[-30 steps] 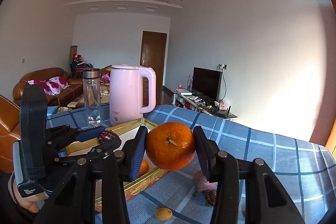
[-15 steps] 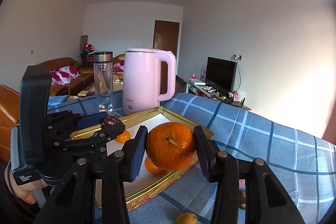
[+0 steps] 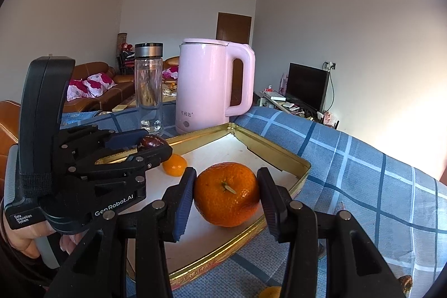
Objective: Organize fruits
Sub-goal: 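Lower the held passion fruit and mandarin over the inside of the tin tray, then open both grippers to drop the passion fruit and mandarin into the tray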
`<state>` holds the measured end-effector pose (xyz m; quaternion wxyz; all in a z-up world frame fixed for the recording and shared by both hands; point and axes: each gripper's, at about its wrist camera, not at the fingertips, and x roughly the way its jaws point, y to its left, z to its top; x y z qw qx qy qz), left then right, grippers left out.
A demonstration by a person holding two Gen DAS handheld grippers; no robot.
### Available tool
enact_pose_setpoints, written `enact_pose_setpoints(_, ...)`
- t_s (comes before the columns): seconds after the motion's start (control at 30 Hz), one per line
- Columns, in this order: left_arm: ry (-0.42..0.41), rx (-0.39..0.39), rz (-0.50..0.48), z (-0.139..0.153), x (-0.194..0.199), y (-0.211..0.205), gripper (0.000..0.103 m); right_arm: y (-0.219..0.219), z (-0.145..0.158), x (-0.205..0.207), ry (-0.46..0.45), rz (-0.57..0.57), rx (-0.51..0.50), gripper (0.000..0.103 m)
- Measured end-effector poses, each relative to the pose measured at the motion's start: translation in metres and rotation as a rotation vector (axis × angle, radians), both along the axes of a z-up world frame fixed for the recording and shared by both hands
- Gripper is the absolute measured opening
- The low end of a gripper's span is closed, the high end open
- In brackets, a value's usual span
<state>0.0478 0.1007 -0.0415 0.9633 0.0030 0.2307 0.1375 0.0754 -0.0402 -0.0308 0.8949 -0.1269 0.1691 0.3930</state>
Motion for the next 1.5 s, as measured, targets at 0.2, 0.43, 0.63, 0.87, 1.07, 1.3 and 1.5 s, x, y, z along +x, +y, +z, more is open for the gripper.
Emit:
enact_pose_setpoints(0.2,0.024,0.003,0.01,-0.004,0.003,0.005,0.04,0.006,-0.006,0.002,0.022,0.018,-0.01,0.047)
enact_pose_setpoints(0.43,0.045,0.004,0.021,-0.006,0.004,0.013,0.04,0.016,-0.014,0.0,0.052,0.048,-0.042,0.047)
enact_pose_setpoints(0.63,0.066,0.001,0.023,-0.01,0.006,0.016,0.04,0.026,-0.025,0.0,0.076,0.069,-0.076,0.047)
enact_pose_setpoints(0.87,0.085,0.011,0.019,-0.012,0.009,0.014,0.04,0.028,-0.029,0.002,0.1,0.077,-0.097,0.047)
enact_pose_setpoints(1.07,0.083,0.022,0.026,-0.012,0.009,0.012,0.041,0.031,-0.031,0.004,0.119,0.078,-0.113,0.048)
enact_pose_setpoints(1.3,0.061,0.016,0.031,-0.01,0.004,0.011,0.057,0.019,-0.028,0.004,0.108,0.046,-0.072,0.057)
enact_pose_setpoints(1.5,0.034,0.008,0.009,-0.004,0.001,-0.003,0.066,-0.019,-0.024,0.007,0.092,-0.053,-0.033,0.057)
